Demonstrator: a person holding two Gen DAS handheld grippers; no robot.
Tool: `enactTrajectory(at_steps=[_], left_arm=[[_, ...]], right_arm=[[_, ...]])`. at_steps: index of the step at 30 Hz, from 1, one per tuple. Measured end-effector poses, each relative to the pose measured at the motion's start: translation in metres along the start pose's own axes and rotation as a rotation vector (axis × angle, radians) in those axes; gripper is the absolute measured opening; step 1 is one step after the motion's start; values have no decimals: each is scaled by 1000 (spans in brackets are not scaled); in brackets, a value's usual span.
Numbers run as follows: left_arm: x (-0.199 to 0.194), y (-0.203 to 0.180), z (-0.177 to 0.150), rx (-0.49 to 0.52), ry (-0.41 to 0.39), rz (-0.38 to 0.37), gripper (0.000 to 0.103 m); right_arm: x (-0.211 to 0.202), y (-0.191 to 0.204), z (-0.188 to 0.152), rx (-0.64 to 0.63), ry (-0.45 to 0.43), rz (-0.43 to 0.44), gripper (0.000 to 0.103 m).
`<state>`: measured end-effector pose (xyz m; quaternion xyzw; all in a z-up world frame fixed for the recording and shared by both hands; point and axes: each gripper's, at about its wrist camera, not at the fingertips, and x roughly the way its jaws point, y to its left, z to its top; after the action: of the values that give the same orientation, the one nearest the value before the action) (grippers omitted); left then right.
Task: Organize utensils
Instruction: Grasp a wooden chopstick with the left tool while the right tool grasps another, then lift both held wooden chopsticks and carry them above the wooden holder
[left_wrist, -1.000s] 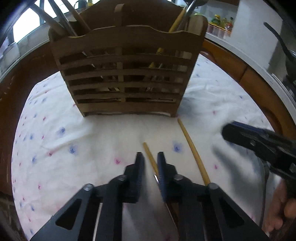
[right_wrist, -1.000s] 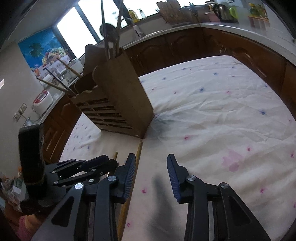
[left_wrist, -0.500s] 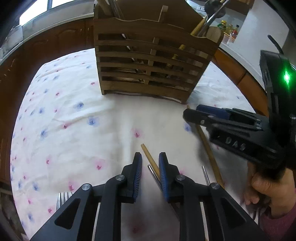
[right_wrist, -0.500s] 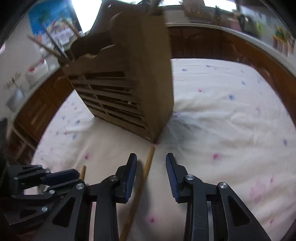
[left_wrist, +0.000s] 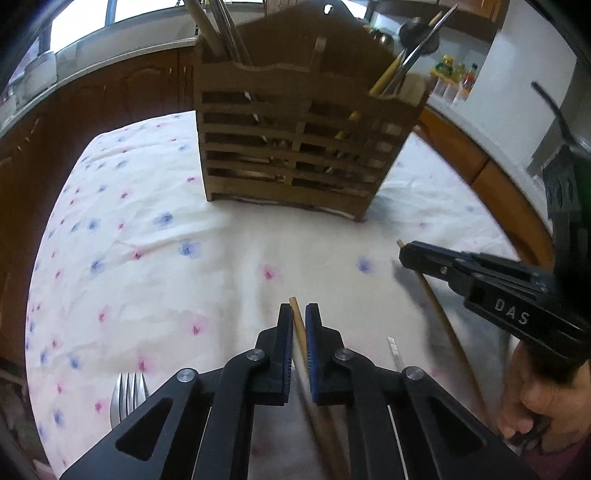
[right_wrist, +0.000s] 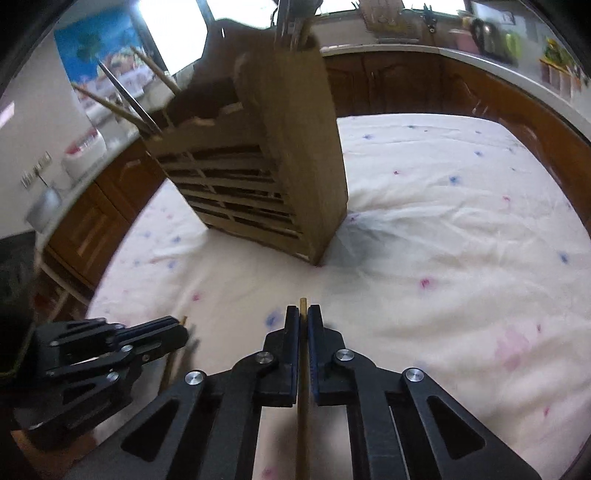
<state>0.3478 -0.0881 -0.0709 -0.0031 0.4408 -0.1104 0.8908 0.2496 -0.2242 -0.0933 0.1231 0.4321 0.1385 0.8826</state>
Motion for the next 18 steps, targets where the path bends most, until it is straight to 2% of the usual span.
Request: enactTrajectory(at_steps=[6,18], left_arm=[[-54,0,-15,-34,-75,-56,4],[-131,-4,-47,-29,-234,-77,4]], right_arm=[[-49,7,1,29,-91,48,4],[-124,26,-12,19,-250,86,4]])
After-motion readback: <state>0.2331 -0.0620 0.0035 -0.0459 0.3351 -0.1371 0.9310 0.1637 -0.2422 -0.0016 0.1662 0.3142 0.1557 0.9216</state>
